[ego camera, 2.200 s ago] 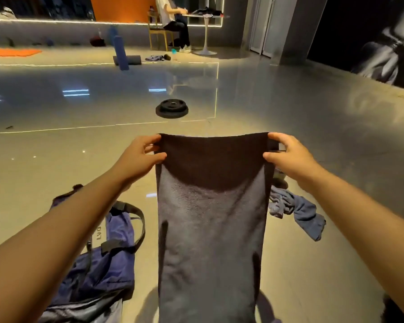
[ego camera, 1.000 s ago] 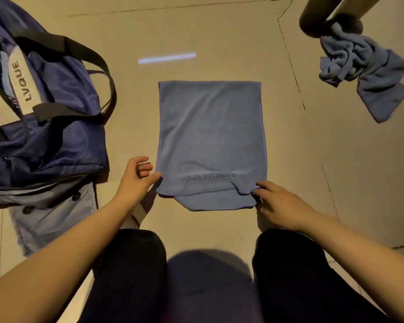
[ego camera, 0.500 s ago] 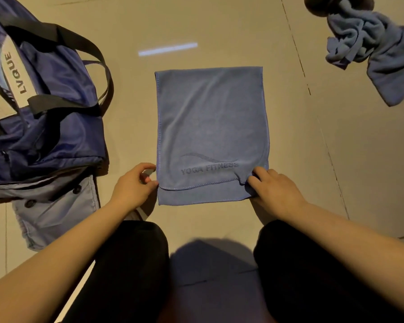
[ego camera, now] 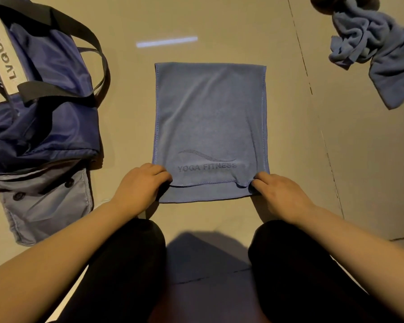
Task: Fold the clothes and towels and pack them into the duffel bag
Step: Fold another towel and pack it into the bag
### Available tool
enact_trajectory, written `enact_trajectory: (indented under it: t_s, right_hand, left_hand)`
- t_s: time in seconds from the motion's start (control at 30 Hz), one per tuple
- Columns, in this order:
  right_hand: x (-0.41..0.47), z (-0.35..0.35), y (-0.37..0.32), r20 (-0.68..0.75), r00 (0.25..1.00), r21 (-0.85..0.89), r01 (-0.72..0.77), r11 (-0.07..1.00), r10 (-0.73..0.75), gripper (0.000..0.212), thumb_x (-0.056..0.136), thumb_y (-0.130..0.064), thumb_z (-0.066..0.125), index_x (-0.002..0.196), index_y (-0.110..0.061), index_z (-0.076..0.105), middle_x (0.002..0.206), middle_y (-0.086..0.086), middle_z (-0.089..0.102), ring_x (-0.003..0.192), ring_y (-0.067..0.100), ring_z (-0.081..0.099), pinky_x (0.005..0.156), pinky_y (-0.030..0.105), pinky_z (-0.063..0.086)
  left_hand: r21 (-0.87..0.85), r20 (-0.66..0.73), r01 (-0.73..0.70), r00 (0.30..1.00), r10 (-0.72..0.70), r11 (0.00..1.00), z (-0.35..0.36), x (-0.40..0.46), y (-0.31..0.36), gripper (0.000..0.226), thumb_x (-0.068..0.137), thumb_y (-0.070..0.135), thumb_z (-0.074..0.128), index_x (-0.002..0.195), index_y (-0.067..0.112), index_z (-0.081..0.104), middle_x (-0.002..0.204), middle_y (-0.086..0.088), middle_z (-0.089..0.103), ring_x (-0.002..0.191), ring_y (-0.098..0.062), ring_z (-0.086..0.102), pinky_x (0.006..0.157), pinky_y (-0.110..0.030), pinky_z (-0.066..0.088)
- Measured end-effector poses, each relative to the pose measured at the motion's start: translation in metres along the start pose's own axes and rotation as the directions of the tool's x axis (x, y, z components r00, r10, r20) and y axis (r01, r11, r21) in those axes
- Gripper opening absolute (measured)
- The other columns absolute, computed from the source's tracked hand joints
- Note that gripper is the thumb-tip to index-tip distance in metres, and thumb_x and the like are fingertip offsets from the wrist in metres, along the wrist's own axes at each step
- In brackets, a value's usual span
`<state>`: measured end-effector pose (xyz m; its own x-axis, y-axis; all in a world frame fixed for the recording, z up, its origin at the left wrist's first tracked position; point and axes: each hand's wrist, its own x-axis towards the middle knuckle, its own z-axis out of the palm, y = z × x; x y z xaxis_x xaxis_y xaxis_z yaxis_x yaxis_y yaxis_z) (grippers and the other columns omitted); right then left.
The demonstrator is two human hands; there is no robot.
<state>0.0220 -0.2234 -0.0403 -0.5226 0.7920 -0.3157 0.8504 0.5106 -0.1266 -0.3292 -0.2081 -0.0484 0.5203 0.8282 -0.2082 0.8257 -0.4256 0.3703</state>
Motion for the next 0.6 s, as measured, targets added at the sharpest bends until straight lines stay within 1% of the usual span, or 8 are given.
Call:
enact_trajectory:
  t_s: [0.1, 0.13, 0.17, 0.2, 0.27, 0.37, 0.47, 0.6]
  right_hand:
    - [0.003, -0.008, 0.004, -0.110, 0.992, 0.089, -0.050, 0.995, 0.059, 0.017, 0.061, -0.001, 0.064, 0.077, -0.008, 0.066, 0.071, 0.009, 0.059, 0.050, 0.032, 0.055, 0.045, 0.025, 0.025]
    - [0.005, -0.015, 0.007, -0.161, 0.981, 0.121, -0.092, 0.988, 0.111, 0.011, 0.066, -0.006, 0.062, 0.076, -0.009, 0.066, 0.071, 0.009, 0.060, 0.052, 0.032, 0.057, 0.046, 0.025, 0.027]
    - [0.004, -0.023, 0.010, -0.194, 0.965, 0.151, -0.150, 0.977, 0.178, 0.008, 0.071, -0.009, 0.063, 0.077, -0.011, 0.067, 0.073, 0.008, 0.062, 0.056, 0.033, 0.059, 0.047, 0.026, 0.030]
    - [0.003, -0.030, 0.013, -0.204, 0.949, 0.181, -0.206, 0.962, 0.241, 0.006, 0.076, -0.010, 0.065, 0.080, -0.013, 0.068, 0.077, 0.007, 0.063, 0.061, 0.033, 0.060, 0.048, 0.027, 0.034]
    - [-0.005, -0.041, 0.014, -0.152, 0.941, 0.240, -0.260, 0.935, 0.301, 0.011, 0.081, -0.012, 0.065, 0.091, -0.016, 0.069, 0.086, 0.006, 0.064, 0.071, 0.034, 0.061, 0.052, 0.031, 0.042]
    - [-0.017, -0.041, 0.008, 0.038, 0.968, 0.260, -0.248, 0.933, 0.246, 0.023, 0.086, -0.017, 0.060, 0.108, -0.021, 0.065, 0.098, 0.004, 0.063, 0.084, 0.032, 0.060, 0.063, 0.038, 0.048]
    - [-0.026, -0.023, 0.007, 0.102, 0.984, 0.156, -0.158, 0.975, 0.143, 0.023, 0.080, -0.019, 0.065, 0.103, -0.022, 0.068, 0.099, 0.000, 0.065, 0.083, 0.030, 0.063, 0.057, 0.033, 0.047]
    - [-0.027, -0.007, 0.005, 0.153, 0.986, 0.039, -0.069, 0.997, 0.063, 0.017, 0.074, -0.019, 0.073, 0.091, -0.019, 0.069, 0.091, 0.001, 0.065, 0.059, 0.029, 0.059, 0.040, 0.029, 0.037]
  left_hand:
    - [-0.192, -0.144, 0.193, 0.964, -0.222, 0.962, -0.013, 0.000, 0.003, 0.017, 0.084, 0.018, 0.056, 0.097, 0.013, 0.064, 0.091, -0.010, 0.066, 0.079, -0.034, 0.062, 0.061, -0.038, 0.048]
    - [-0.260, -0.195, 0.221, 0.942, -0.275, 0.940, -0.019, -0.001, 0.004, 0.022, 0.083, 0.024, 0.045, 0.095, 0.013, 0.061, 0.092, -0.009, 0.065, 0.079, -0.033, 0.060, 0.061, -0.035, 0.046]
    - [-0.257, -0.248, 0.200, 0.932, -0.265, 0.945, -0.026, -0.001, 0.004, 0.027, 0.081, 0.024, 0.039, 0.092, 0.012, 0.060, 0.093, -0.009, 0.064, 0.078, -0.033, 0.060, 0.060, -0.033, 0.043]
    - [-0.202, -0.290, 0.144, 0.936, -0.199, 0.969, -0.033, -0.001, 0.005, 0.028, 0.078, 0.021, 0.036, 0.087, 0.010, 0.060, 0.093, -0.010, 0.064, 0.076, -0.033, 0.060, 0.058, -0.031, 0.041]
    - [-0.035, -0.280, -0.010, 0.960, -0.001, 0.999, -0.040, -0.003, 0.010, 0.028, 0.074, 0.014, 0.037, 0.078, 0.007, 0.064, 0.093, -0.011, 0.066, 0.071, -0.034, 0.062, 0.054, -0.032, 0.044]
    - [0.116, -0.106, -0.182, 0.975, 0.195, 0.976, -0.020, -0.014, 0.011, 0.026, 0.079, 0.021, 0.046, 0.076, 0.009, 0.069, 0.091, -0.011, 0.068, 0.063, -0.031, 0.063, 0.055, -0.034, 0.049]
    - [0.160, 0.009, -0.263, 0.964, 0.265, 0.952, 0.007, -0.025, -0.002, 0.027, 0.085, 0.019, 0.046, 0.084, 0.008, 0.070, 0.091, -0.010, 0.066, 0.062, -0.028, 0.059, 0.063, -0.035, 0.042]
    - [0.141, -0.002, -0.237, 0.971, 0.239, 0.961, 0.016, -0.040, -0.002, 0.027, 0.091, 0.018, 0.046, 0.098, 0.004, 0.069, 0.101, -0.013, 0.064, 0.077, -0.029, 0.062, 0.066, -0.037, 0.042]
